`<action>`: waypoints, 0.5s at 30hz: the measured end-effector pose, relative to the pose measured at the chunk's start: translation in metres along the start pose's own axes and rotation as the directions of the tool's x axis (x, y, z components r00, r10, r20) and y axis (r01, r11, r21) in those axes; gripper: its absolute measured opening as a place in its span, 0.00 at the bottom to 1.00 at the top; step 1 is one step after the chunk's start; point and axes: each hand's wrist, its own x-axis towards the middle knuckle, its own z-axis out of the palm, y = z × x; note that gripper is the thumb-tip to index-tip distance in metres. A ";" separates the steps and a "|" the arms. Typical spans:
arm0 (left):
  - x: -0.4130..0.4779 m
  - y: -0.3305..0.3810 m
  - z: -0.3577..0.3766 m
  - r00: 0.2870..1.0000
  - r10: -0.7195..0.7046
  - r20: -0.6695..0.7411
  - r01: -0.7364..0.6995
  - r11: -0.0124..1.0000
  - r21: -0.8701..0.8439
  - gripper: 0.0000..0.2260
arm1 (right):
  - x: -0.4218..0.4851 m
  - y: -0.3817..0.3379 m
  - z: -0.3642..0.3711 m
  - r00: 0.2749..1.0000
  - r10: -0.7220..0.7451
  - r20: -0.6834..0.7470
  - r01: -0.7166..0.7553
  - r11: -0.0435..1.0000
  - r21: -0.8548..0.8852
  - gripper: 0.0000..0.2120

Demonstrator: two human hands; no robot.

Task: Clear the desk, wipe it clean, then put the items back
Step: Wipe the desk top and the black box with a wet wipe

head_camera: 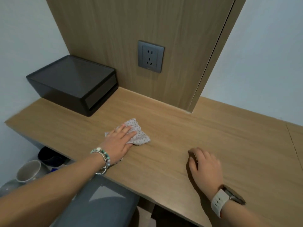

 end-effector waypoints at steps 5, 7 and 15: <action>0.040 -0.032 -0.007 0.925 -0.375 -0.066 0.363 0.920 -0.148 0.24 | 0.056 0.001 -0.004 0.993 0.094 0.069 -0.091 0.995 -0.043 0.24; 0.057 -0.043 -0.011 0.887 -0.462 -0.024 0.448 0.872 -0.198 0.24 | 0.067 0.006 0.001 0.983 0.129 0.129 -0.124 0.991 -0.051 0.26; 0.057 0.010 -0.014 0.998 0.056 -0.020 -0.058 0.991 -0.125 0.22 | 0.071 0.020 -0.005 0.968 0.086 0.235 -0.079 0.996 -0.040 0.25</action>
